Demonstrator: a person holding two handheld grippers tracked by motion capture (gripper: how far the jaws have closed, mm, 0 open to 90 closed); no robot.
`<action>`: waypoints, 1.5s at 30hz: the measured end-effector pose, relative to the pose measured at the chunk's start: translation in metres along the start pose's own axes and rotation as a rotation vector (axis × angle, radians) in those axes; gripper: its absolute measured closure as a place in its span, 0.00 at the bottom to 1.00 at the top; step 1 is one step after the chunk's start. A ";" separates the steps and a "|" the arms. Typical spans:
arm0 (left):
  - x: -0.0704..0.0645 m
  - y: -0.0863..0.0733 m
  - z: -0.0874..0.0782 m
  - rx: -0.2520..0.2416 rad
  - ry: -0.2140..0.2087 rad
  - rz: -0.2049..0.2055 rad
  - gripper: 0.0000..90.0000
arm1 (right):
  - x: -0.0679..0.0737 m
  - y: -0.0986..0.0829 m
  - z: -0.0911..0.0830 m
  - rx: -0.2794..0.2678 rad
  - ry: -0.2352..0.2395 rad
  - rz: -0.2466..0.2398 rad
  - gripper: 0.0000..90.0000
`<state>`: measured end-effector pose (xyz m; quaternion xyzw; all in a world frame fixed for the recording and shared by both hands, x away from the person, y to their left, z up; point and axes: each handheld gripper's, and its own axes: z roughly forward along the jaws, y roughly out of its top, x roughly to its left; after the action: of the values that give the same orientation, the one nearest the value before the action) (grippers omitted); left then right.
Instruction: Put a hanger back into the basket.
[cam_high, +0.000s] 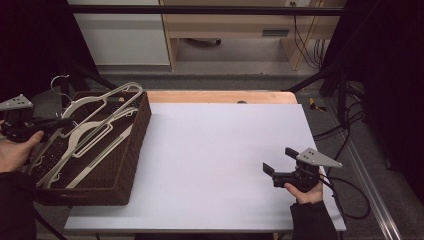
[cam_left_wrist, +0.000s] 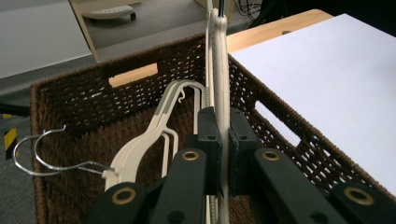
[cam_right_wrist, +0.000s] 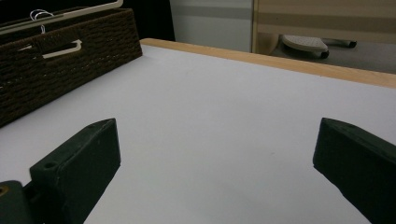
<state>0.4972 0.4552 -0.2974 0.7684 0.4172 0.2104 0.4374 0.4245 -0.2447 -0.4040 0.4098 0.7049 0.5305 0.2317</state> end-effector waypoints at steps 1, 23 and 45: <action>0.000 -0.001 0.000 -0.002 -0.003 -0.002 0.95 | 0.000 0.000 0.000 0.000 0.000 0.000 0.01; -0.001 -0.047 0.042 0.105 -0.004 -0.091 0.95 | 0.000 0.001 -0.001 -0.004 0.005 0.002 0.01; 0.008 -0.067 0.062 0.295 0.198 -0.206 0.77 | 0.000 0.000 0.000 0.001 0.001 -0.003 0.01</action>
<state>0.5137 0.4495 -0.3870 0.7529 0.5609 0.1759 0.2960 0.4241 -0.2447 -0.4034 0.4086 0.7058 0.5300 0.2322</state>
